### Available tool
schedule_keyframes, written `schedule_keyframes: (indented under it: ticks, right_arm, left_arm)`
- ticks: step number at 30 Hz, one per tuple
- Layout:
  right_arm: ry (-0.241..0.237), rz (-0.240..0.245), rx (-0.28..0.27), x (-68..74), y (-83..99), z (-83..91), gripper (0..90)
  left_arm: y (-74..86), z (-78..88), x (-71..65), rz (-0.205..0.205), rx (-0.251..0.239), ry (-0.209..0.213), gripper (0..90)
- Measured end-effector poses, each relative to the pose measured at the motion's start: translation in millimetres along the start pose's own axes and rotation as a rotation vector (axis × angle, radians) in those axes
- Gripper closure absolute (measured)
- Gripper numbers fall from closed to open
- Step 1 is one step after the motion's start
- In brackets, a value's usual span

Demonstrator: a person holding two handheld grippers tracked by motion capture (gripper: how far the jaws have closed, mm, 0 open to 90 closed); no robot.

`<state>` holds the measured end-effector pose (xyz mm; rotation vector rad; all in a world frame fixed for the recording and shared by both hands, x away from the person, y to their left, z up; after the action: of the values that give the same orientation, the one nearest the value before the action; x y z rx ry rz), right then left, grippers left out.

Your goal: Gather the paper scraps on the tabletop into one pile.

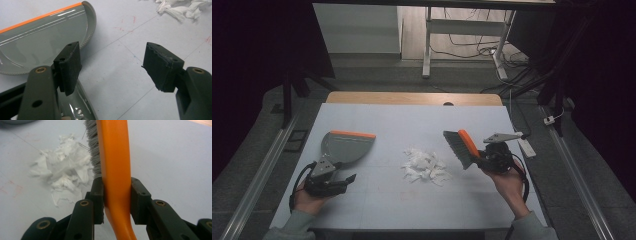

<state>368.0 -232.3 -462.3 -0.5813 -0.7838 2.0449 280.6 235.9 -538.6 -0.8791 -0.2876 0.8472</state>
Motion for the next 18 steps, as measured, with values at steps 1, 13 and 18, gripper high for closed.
schedule_keyframes:
  ticks: [1, 13, 18]
  right_arm:
    - [0.003, 0.0, 0.0, -1.1, 3.2, 0.6, 68.2]
    - [0.029, -0.006, -0.046, -15.2, 38.2, 11.4, 68.2]
    - [0.032, -0.009, -0.066, -21.9, 51.6, 15.4, 68.2]
  left_arm:
    - [-0.1, 0.0, 0.0, 0.0, 0.0, 0.0, 31.0]
    - [-1.1, -0.4, -0.5, 0.0, -0.004, -0.004, 31.1]
    - [-1.7, -0.6, -0.8, 0.0, -0.006, -0.005, 31.1]
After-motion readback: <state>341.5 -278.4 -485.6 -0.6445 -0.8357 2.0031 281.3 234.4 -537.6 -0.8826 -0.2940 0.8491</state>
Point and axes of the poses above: each handheld gripper's, and its own axes: z roughly backward along the jaws, y roughly out of its underside, x roughly to its left, the point moved 4 cm from there along -z, roughly forward along the jaws, and after that the axes turned 10 degrees about y, right-handed, at the moved point
